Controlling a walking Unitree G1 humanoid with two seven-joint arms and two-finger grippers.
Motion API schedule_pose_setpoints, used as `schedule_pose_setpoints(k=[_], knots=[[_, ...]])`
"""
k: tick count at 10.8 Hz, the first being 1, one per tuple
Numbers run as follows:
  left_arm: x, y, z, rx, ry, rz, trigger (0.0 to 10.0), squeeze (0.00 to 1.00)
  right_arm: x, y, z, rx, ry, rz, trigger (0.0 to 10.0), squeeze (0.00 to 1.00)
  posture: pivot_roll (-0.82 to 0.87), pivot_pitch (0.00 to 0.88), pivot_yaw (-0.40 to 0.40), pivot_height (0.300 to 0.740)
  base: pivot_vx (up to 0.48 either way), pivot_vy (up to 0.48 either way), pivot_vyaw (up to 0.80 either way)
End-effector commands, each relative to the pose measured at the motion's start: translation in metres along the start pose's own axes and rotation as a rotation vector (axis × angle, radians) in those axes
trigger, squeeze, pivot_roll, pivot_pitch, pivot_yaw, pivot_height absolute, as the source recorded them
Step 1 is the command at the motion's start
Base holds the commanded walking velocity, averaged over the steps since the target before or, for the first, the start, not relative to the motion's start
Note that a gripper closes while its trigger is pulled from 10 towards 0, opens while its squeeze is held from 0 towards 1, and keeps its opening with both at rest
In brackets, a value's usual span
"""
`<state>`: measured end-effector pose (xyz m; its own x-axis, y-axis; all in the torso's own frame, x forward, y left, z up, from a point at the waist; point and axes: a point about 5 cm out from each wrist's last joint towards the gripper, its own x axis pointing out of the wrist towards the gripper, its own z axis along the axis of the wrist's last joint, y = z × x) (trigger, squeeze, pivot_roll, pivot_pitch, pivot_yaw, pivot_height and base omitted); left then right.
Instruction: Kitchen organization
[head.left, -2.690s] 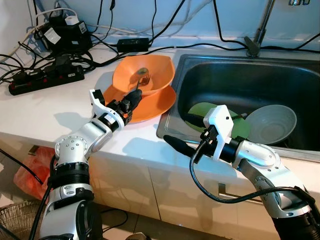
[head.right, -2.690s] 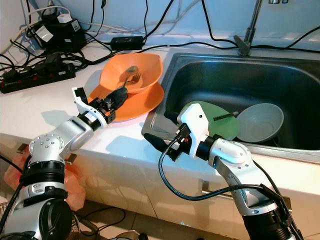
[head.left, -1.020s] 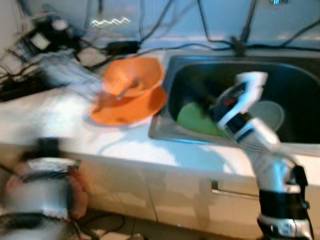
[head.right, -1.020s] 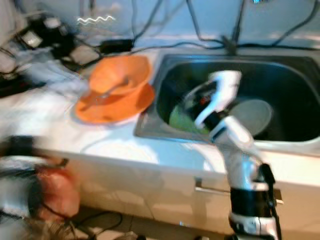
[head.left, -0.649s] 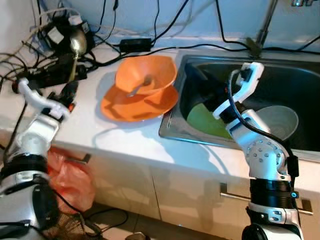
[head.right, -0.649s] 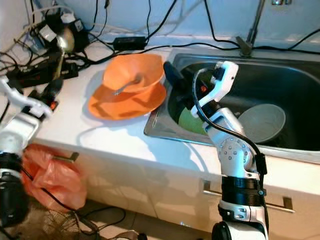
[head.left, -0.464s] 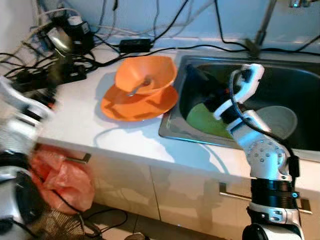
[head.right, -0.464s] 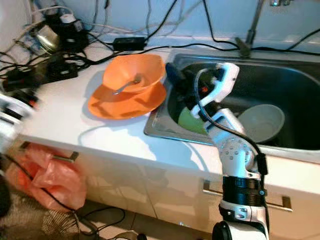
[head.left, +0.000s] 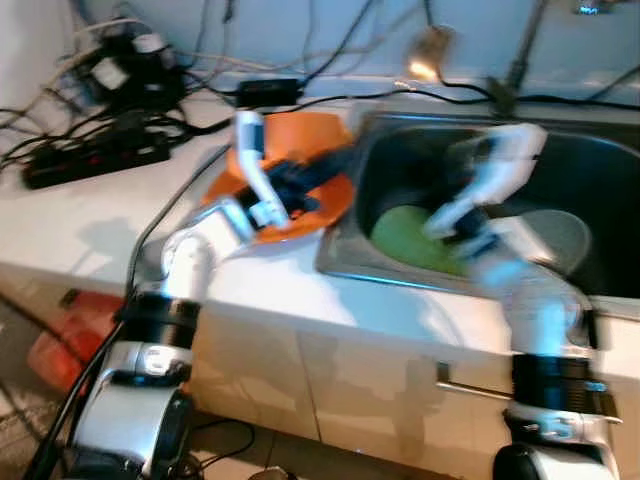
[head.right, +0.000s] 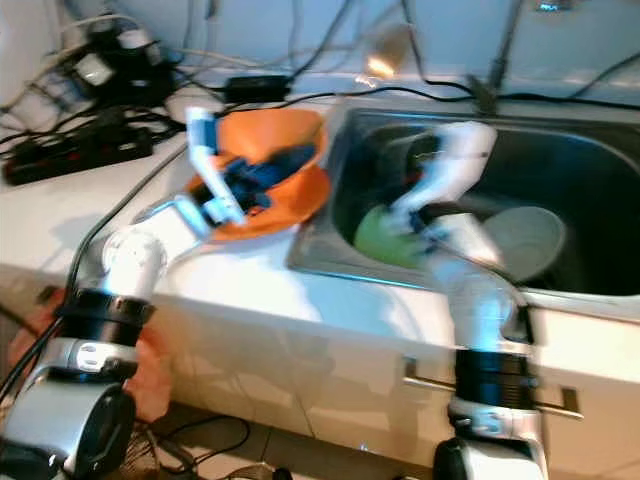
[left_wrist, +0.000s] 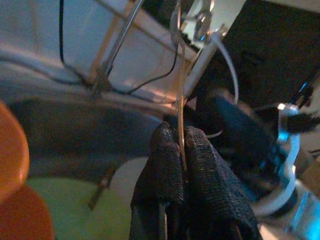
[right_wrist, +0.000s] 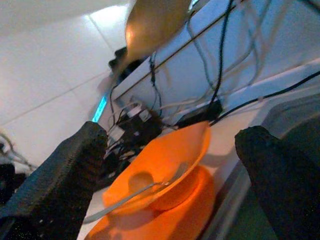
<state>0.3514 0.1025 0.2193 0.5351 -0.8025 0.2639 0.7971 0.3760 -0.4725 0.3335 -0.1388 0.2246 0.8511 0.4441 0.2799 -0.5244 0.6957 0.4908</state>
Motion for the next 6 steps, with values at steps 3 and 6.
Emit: schedule_pose_setpoints(k=[3, 6], knots=[[0.0, -0.0155, 0.0021, 0.013, -0.007, 0.08, 4.3, 0.0, 0.0022, 0.0012, -0.0051, 0.01, 0.01, -0.013, 10.0, 0.0, 0.1, 0.056, 0.109, 0.74, 0.0, 0.0, 0.0], [-0.006, -0.0156, 0.002, 0.019, -0.041, 0.133, 0.0, 0.0, 0.0043, 0.0004, -0.0029, 0.028, 0.007, -0.013, 10.0, 0.0, 0.1, 0.063, 0.099, 0.74, 0.0, 0.0, 0.0]])
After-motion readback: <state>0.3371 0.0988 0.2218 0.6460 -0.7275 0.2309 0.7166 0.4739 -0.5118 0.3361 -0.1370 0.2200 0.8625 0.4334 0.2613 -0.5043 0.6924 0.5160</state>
